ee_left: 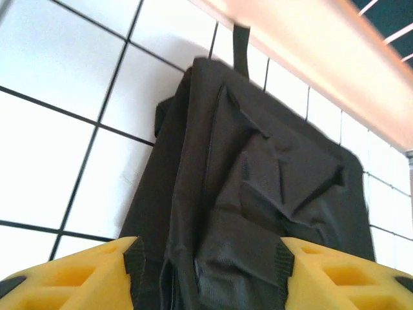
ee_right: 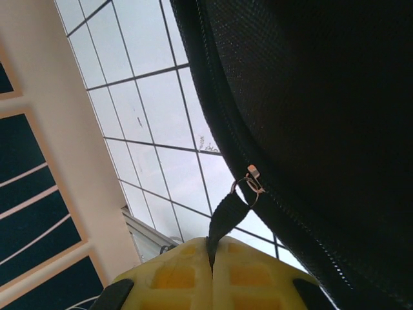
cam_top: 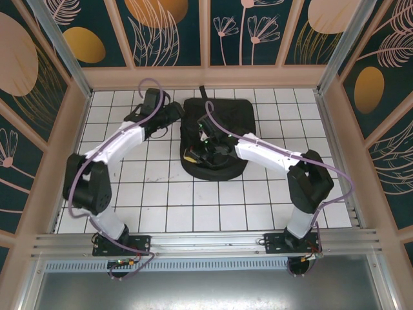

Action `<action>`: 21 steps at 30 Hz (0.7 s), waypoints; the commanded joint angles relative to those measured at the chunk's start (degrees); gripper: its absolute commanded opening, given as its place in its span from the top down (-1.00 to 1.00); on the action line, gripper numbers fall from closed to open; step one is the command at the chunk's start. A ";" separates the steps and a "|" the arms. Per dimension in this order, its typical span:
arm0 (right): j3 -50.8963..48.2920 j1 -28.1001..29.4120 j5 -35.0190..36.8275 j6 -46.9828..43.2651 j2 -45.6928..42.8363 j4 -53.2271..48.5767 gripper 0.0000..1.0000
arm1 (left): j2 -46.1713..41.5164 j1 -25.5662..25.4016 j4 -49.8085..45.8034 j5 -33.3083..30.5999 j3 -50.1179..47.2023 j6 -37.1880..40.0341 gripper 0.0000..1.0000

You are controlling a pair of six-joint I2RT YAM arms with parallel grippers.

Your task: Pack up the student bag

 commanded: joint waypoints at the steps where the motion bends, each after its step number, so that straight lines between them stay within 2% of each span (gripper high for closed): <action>1: -1.28 -0.97 -2.33 0.70 -0.71 2.50 1.00 | -4.15 0.24 -4.56 2.53 -4.05 -0.45 -0.16; 3: -2.06 -1.23 -3.75 -0.10 -0.65 3.12 1.00 | -4.22 0.12 -5.44 7.22 -5.80 -2.14 -0.15; 6: -3.19 -1.33 -4.71 -0.50 -0.70 3.97 1.00 | -4.77 -0.77 -4.89 10.01 -8.16 -2.67 -0.09; 14: -4.59 -1.51 -5.64 0.42 0.26 5.56 1.00 | -4.80 -3.24 -6.37 9.82 -9.52 -2.70 0.09; 21: -4.42 -1.56 -5.69 1.06 0.25 6.10 1.00 | -4.31 -4.66 -3.56 12.64 -12.90 -4.26 0.26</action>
